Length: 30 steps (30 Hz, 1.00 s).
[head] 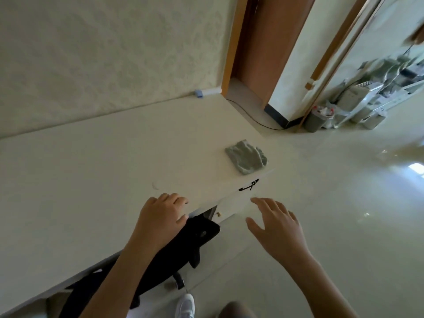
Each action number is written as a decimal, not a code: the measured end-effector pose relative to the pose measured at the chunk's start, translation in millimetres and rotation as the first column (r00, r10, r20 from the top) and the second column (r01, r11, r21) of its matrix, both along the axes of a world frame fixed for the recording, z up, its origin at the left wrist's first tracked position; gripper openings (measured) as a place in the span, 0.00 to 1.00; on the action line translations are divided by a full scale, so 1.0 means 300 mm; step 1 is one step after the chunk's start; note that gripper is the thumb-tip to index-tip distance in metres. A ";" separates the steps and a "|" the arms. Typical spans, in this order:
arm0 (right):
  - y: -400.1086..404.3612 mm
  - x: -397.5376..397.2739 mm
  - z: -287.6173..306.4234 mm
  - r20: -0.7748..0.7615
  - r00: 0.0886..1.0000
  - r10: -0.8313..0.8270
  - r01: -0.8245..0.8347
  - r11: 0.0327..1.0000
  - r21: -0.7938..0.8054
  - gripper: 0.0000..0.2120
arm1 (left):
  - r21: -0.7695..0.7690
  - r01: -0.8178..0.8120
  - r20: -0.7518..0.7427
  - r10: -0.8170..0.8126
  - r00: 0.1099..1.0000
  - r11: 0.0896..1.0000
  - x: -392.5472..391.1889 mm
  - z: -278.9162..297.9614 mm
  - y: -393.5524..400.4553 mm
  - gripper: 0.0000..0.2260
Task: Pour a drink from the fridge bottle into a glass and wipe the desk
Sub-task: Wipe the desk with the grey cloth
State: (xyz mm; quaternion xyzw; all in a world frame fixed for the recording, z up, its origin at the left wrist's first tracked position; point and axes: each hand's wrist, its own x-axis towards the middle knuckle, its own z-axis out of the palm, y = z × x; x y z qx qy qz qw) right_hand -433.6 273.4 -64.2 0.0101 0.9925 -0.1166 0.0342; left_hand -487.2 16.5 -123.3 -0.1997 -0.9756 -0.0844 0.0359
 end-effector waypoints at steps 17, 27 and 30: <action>0.155 -0.900 -0.459 0.287 0.952 0.103 -0.141 0.983 0.116 0.18 | -0.038 -0.265 0.100 0.268 0.958 0.963 -0.469 -0.156 0.194 0.16; 0.197 -1.030 -0.592 0.298 0.946 0.125 -0.154 0.985 0.074 0.16 | -0.079 -0.363 0.202 0.371 0.906 0.929 -0.471 -0.178 0.213 0.16; 0.201 -1.055 -0.592 0.250 0.959 0.133 -0.118 0.990 -0.073 0.13 | -0.088 -0.386 0.211 0.396 0.894 0.918 -0.445 -0.184 0.170 0.15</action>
